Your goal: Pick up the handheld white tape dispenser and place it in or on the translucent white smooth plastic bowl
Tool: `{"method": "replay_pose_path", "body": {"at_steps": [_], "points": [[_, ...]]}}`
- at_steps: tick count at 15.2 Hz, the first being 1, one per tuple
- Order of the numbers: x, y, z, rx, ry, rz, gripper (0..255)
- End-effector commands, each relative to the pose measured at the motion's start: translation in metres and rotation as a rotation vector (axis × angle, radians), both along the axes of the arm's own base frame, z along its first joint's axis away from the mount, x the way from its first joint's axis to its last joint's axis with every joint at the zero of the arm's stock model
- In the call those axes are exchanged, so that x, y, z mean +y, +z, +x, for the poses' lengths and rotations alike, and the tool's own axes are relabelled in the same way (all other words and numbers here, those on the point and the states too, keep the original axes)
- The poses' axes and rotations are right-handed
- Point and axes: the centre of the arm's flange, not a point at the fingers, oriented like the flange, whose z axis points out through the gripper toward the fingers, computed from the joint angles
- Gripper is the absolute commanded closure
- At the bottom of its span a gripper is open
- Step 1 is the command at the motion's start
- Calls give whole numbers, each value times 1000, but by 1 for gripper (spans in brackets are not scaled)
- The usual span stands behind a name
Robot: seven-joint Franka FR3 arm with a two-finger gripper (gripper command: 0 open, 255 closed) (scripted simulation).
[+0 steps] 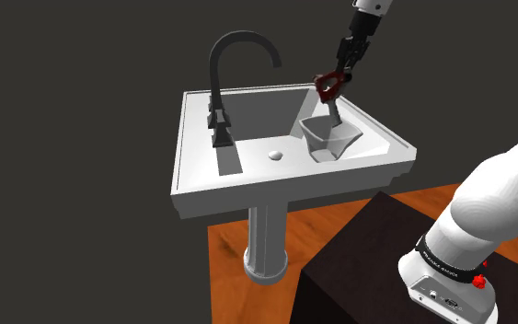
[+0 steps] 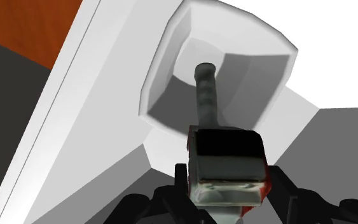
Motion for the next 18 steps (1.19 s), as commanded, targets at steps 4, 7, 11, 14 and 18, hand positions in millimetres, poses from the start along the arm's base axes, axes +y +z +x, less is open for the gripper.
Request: {"method": "replay_pose_path", "body": {"at_steps": [4,7,11,14,18], "points": [[-1,-26,-1,-1,0,0,255],[-1,-42,-1,-1,0,0,255],[-1,-63,-1,-1,0,0,255],[-1,-79,-1,-1,0,0,255],[-1,-85,-1,-1,0,0,255]]}}
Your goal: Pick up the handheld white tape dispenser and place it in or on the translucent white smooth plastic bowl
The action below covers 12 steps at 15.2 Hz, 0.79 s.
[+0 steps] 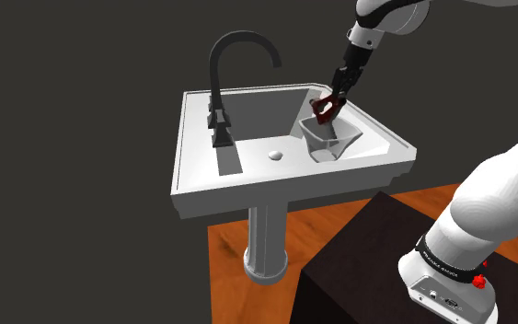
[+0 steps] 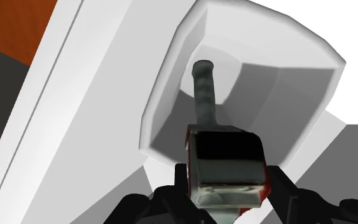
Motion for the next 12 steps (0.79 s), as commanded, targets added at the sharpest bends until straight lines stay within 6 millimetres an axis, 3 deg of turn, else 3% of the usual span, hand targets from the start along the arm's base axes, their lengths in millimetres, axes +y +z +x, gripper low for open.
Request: {"method": "replay_pose_path", "body": {"at_steps": [1,4,5,10,12], "points": [[0,0,0,-1,0,0,255],[0,0,0,-1,0,0,255],[0,0,0,-1,0,0,0],[0,0,0,-1,0,0,0],[-4,25,-4,-1,0,0,0]]}}
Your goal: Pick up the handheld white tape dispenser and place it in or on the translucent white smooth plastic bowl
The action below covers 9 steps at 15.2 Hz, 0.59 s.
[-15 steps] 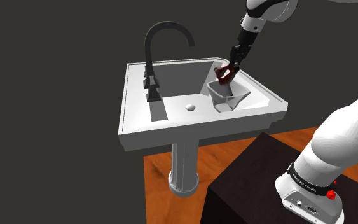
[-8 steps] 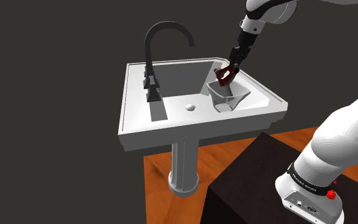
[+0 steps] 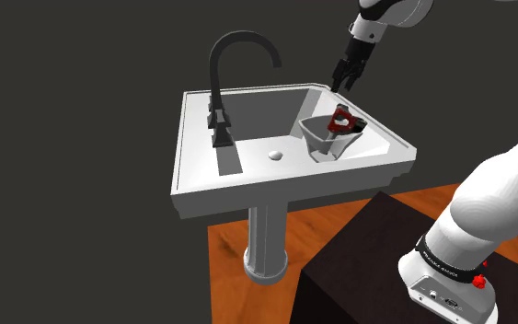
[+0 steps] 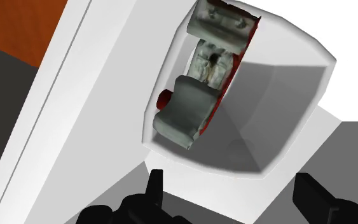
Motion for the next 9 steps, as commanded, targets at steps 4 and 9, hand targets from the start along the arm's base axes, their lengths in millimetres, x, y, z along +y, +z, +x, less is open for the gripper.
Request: {"method": "replay_pose_path", "body": {"at_steps": [4,9], "points": [[-5,32,-7,1,0,0,0],[-5,32,-7,1,0,0,0]]}}
